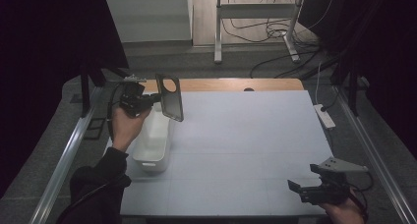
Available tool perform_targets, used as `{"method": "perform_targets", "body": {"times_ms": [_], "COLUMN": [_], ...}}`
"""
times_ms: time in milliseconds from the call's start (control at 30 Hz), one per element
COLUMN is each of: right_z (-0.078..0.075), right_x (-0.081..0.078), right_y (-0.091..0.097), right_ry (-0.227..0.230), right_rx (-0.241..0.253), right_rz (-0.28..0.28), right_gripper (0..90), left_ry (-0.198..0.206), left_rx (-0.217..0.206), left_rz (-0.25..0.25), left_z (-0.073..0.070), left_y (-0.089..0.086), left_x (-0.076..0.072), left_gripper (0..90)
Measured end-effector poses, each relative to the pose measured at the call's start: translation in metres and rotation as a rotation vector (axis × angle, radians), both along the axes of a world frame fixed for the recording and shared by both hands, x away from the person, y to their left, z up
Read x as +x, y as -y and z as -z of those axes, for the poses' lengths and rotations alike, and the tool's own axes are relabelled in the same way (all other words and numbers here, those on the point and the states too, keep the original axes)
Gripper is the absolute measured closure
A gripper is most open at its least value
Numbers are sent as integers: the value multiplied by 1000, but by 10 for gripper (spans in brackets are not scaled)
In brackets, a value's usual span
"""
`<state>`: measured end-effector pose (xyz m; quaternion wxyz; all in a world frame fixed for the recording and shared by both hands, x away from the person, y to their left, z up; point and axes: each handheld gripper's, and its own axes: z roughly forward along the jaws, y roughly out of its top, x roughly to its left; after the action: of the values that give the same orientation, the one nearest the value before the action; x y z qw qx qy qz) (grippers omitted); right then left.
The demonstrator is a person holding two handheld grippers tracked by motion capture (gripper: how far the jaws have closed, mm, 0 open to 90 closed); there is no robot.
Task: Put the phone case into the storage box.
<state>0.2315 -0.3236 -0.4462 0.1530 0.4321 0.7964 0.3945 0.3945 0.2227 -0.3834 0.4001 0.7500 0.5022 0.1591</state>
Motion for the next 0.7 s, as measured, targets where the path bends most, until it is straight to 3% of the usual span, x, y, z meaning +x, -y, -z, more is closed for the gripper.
{"method": "perform_targets", "body": {"times_ms": [167, 700], "right_z": [0, 0], "right_x": [-1, 0], "right_y": [0, -1], "right_ry": [6, -4], "right_rx": [0, -10], "right_rz": [1, -10], "right_gripper": [5, 8], "left_ry": [0, -3], "left_rx": [-12, 15], "left_rz": [-19, -93], "left_z": [-2, 0], "left_y": [-5, -16], "left_x": [5, 25], "left_gripper": [888, 888]}}
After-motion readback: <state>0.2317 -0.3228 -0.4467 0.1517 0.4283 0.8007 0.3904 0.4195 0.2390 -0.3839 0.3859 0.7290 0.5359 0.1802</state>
